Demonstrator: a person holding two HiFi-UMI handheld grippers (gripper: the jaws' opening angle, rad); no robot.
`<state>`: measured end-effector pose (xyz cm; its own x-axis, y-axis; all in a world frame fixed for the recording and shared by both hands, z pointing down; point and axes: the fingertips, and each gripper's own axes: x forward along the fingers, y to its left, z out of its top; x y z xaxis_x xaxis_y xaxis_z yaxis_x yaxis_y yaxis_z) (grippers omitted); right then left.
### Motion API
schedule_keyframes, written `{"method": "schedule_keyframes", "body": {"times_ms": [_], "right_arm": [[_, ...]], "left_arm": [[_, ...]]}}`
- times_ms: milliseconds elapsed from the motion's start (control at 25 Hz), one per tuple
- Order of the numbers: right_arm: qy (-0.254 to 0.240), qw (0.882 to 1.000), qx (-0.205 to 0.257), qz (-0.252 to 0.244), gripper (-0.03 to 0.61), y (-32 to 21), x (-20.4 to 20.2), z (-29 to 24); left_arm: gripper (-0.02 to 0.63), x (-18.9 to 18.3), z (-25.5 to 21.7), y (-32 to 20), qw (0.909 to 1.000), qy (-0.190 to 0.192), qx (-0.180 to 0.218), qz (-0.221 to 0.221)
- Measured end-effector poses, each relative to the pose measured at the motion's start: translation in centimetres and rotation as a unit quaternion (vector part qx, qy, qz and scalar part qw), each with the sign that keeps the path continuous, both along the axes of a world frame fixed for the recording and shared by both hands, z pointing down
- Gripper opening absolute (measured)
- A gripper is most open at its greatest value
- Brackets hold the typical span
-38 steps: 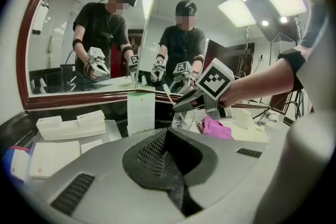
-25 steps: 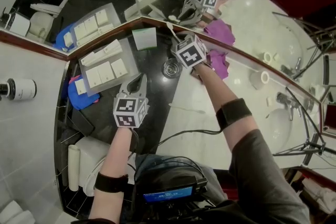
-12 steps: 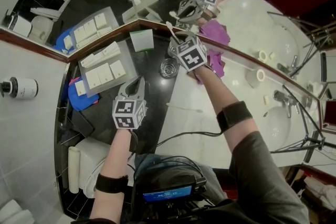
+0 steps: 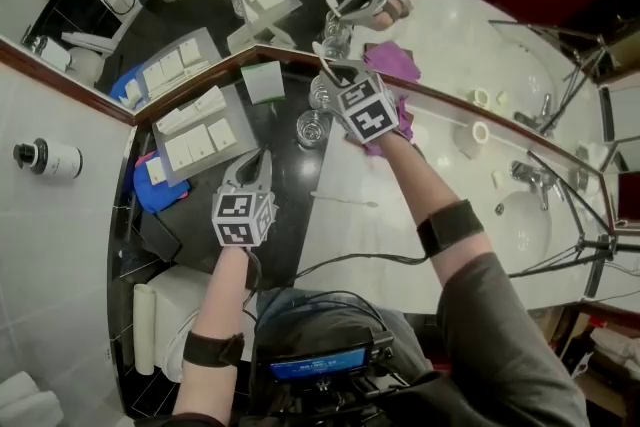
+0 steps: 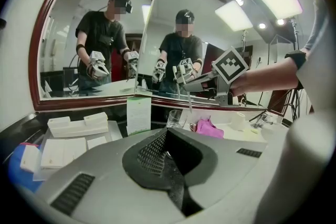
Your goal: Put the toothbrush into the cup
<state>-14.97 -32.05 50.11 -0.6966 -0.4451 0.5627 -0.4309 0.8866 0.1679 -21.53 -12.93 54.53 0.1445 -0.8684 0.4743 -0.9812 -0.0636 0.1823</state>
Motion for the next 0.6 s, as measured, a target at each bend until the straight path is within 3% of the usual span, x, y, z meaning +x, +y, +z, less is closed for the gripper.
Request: {"method": "schedule_keyframes", "body": {"times_ms": [600], "right_arm": [[-0.080, 0.996, -0.010, 0.041, 0.060, 10.6, 9.7, -4.8]], "left_arm": [[0.000, 3.4, -3.3, 4.5, 0.9991, -0.027, 0.020, 0.026]]}}
